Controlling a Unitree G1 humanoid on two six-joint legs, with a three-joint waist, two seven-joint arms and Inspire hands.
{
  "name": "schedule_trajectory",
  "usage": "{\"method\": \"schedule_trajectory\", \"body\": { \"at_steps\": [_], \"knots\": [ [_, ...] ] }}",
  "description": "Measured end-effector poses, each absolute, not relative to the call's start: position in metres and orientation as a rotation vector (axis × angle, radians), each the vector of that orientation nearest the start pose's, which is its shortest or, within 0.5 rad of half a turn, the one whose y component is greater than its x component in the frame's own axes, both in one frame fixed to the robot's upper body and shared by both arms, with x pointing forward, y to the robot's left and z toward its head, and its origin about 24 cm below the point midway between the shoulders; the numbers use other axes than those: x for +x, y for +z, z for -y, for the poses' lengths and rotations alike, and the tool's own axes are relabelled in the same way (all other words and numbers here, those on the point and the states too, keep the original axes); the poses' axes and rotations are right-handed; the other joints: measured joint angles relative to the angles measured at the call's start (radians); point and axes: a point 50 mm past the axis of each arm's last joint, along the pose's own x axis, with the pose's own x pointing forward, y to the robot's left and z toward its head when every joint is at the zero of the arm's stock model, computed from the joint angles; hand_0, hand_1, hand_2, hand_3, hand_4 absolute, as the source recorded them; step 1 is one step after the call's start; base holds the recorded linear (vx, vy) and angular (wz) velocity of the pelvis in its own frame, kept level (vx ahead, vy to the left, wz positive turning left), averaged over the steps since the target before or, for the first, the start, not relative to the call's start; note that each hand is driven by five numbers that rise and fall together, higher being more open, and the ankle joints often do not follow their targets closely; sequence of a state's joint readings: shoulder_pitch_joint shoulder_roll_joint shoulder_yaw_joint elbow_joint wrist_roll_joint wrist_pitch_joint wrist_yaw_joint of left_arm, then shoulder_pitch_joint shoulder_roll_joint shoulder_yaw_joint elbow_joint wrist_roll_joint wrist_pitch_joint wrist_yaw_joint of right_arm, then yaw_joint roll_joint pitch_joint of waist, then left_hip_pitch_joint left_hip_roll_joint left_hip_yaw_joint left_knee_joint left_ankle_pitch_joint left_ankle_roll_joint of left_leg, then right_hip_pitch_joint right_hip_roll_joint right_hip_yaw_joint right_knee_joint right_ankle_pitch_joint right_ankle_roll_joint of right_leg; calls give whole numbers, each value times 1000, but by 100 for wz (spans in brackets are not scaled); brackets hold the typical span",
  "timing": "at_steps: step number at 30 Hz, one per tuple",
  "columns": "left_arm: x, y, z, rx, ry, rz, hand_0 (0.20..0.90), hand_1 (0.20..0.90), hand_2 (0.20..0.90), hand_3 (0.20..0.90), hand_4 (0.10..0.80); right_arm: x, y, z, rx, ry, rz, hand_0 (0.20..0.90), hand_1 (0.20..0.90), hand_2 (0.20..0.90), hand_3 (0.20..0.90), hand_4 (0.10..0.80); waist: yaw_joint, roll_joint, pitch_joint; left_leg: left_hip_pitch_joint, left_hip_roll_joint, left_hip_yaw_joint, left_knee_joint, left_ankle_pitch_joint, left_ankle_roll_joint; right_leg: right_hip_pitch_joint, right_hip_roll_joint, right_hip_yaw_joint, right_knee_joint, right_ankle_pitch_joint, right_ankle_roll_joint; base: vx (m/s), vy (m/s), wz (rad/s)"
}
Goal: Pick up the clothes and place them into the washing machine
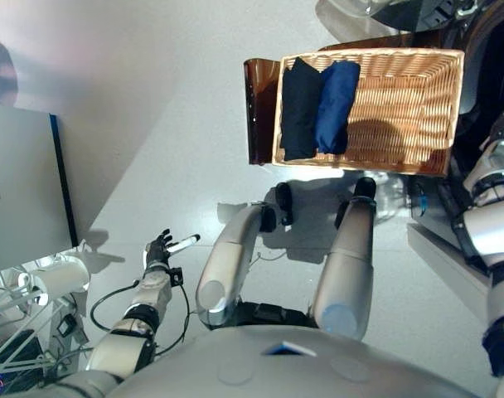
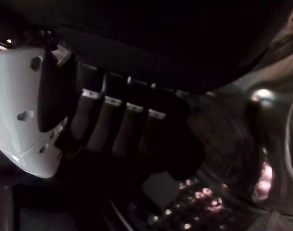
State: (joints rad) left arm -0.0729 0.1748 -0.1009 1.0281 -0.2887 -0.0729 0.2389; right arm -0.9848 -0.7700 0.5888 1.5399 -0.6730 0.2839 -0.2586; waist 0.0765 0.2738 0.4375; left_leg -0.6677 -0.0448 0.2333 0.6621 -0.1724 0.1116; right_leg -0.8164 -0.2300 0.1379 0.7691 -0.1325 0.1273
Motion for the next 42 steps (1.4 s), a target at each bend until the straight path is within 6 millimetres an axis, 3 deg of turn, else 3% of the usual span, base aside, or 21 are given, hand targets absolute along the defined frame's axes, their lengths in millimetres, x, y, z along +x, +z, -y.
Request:
{"method": "schedule_trajectory", "body": {
  "at_steps": [11, 12, 13, 15, 22, 25, 27, 28, 29, 34, 42],
  "knots": [
    [160, -135, -213, 64, 352, -891, 900, 900, 900, 900, 800, 317, 130, 400, -1697, -576, -792, 200, 200, 200, 200, 300, -2, 0, -1, -4, -1, -3, 3, 1, -2, -1, 0, 1, -1, -1, 7, 0, 1, 1],
    [160, -135, -213, 62, 354, -891, 900, 900, 900, 900, 800, 321, 134, 399, -1478, -662, -719, 200, 200, 200, 200, 300, -4, 1, -2, -7, -1, -3, 4, 1, -2, -5, 1, 1, -2, -1, 6, 0, 0, 0],
    [160, -135, -214, 62, 354, -891, 900, 900, 900, 900, 800, 323, 137, 397, -1395, -697, -684, 200, 200, 200, 200, 300, -2, 0, -15, -18, -1, -3, 4, 1, -1, -15, 1, 1, -2, -1, 6, 0, 0, 0],
    [161, -135, -213, 61, 354, -888, 900, 900, 900, 900, 800, 327, 142, 395, -1036, -809, -573, 200, 200, 200, 200, 300, 2, -3, -29, -27, -2, -3, 3, 1, -1, -26, 3, 2, -2, 3, 0, 0, 0, 0],
    [159, -135, -217, 55, 370, -899, 900, 900, 900, 900, 800, 327, 145, 394, -222, -1065, -342, 200, 200, 200, 200, 300, -4, -19, -43, -24, -3, 6, 1, -4, 7, -25, 7, 10, -5, 1, 4, -25, 4, -2],
    [159, -135, -217, 58, 377, -896, 900, 900, 900, 900, 800, 323, 139, 395, -132, -1122, -323, 200, 200, 200, 200, 300, -9, -19, -43, -23, -3, 12, 1, -4, 7, -28, 9, 17, -5, 3, 6, 39, -5, -6],
    [159, -135, -218, 59, 381, -898, 900, 900, 900, 900, 800, 322, 137, 394, -180, -1128, -318, 200, 200, 200, 200, 300, -7, -19, -42, -23, -2, 11, -2, -6, 9, -29, 10, 17, -7, -2, 15, -1, -6, -2],
    [158, -135, -218, 59, 383, -899, 900, 900, 900, 900, 800, 324, 138, 393, -214, -1120, -314, 200, 200, 200, 200, 300, -7, -19, -42, -23, -2, 11, -3, -1, 3, -29, 12, 18, -8, 5, 6, 0, 0, 0],
    [158, -136, -218, 63, 390, -902, 900, 900, 900, 900, 800, 325, 138, 392, -283, -1106, -317, 900, 900, 900, 900, 800, -5, -19, -42, -23, -1, 11, -3, -2, 4, -30, 11, 14, -6, 2, 10, 100, -28, 1],
    [155, -137, -219, 67, 396, -911, 900, 900, 900, 900, 800, 327, 138, 389, -527, -1059, -333, 900, 900, 900, 900, 800, -4, -19, -42, -24, 1, 10, -4, 1, 1, -30, 12, 15, -8, 9, -1, -4, -17, -1],
    [155, -137, -219, 75, 411, -913, 900, 900, 900, 900, 800, 327, 134, 387, -781, -996, -399, 900, 900, 900, 900, 800, -5, -19, -32, -28, 1, 10, -5, 0, 1, -35, 13, 15, -9, 5, 4, 10, -3, 0]
  ]
}}
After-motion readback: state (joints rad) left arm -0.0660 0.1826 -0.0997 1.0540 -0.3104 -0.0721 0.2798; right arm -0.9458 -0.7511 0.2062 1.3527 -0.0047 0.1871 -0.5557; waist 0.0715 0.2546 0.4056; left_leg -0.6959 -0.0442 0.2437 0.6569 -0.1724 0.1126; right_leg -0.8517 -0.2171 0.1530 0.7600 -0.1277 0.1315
